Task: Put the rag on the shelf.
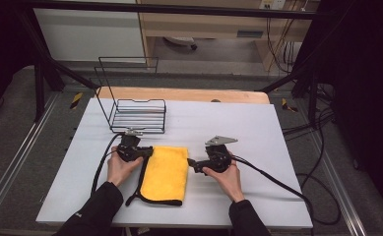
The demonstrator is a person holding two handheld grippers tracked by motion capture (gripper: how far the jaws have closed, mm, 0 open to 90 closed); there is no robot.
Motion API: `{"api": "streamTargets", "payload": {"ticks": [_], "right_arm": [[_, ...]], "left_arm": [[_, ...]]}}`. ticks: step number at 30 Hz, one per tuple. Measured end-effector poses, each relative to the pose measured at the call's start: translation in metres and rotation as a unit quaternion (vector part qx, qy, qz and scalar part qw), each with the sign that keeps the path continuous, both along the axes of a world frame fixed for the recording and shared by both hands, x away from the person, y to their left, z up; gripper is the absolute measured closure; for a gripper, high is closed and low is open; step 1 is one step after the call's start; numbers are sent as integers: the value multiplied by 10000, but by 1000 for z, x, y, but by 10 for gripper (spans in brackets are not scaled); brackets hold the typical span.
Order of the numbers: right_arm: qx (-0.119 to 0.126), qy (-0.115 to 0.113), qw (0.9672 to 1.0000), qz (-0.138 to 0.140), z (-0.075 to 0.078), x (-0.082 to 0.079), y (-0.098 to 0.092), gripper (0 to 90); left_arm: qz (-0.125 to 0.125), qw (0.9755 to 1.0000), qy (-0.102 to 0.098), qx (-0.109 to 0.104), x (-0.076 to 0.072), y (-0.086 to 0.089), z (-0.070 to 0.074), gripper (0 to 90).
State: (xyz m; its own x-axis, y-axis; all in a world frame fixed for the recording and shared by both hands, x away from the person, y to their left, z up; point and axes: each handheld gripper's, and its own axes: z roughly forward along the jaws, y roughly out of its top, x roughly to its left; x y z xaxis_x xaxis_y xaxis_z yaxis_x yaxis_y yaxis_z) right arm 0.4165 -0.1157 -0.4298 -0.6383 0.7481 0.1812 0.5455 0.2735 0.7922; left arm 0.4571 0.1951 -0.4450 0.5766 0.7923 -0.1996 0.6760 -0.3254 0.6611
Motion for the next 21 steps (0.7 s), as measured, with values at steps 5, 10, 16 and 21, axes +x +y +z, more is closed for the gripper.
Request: {"api": "streamTargets", "payload": {"ticks": [5,10,16,21], "right_arm": [[24,5,10000,-38,0,11,14,172],[-7,53,10000,-66,-7,23,28,320],[-114,204,9996,-183,-16,29,32,471],[-126,414,9989,-183,-22,31,34,589]], "left_arm": [[-52,9999,-101,56,-1,-1,0,769],[-104,9996,-220,113,-3,-2,-1,767],[-163,9994,-266,153,-3,-1,-1,766],[-181,9994,-273,139,-3,-1,-2,764]]}}
